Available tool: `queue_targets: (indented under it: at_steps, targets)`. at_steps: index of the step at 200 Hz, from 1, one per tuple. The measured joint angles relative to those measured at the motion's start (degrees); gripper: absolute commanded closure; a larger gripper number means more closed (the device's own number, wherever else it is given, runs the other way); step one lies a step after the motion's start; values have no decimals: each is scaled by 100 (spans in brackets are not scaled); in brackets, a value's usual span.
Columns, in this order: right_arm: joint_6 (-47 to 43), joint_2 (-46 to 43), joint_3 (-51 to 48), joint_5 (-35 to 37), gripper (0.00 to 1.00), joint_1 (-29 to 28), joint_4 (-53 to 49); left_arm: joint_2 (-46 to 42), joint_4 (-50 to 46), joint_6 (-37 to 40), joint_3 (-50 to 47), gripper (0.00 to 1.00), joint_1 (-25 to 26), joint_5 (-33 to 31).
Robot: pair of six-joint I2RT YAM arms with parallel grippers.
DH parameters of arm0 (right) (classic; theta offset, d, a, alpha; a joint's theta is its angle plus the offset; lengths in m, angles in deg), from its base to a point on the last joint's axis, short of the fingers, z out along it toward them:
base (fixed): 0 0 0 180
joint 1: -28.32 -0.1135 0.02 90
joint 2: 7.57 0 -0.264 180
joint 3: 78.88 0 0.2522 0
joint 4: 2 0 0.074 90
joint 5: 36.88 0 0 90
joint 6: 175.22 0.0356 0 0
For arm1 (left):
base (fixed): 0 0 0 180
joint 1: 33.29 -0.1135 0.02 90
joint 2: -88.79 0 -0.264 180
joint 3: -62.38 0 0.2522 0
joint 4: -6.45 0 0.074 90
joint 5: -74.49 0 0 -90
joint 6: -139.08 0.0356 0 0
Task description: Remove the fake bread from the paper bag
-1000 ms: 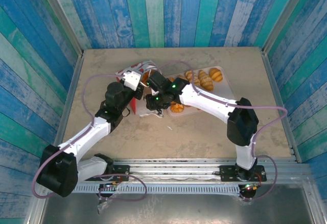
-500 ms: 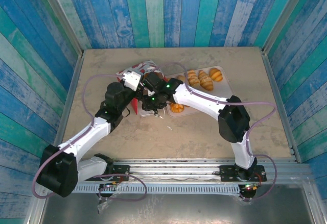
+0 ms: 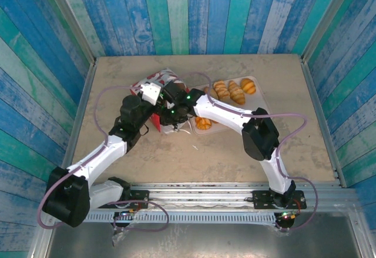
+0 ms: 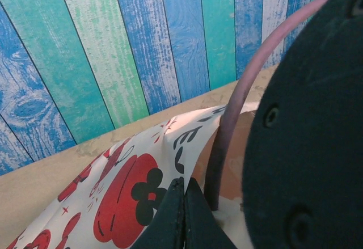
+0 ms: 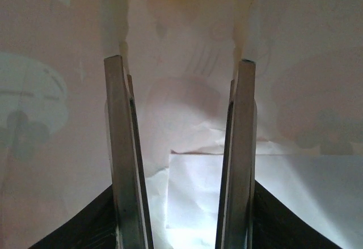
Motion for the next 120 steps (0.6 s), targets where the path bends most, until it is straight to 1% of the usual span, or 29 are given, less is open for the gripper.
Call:
queue_targets:
  at_steps: [41, 77, 120]
  targets:
    - [-24, 157, 170, -57, 45, 4, 15, 0, -22, -4, 0, 98, -42, -44]
    - [-48, 173, 157, -57, 49, 31, 9, 0, -55, -4, 0, 98, -39, -57]
    - [13, -177, -505, 37, 48, 109, 107, 2, -87, -48, 0, 98, 26, -146]
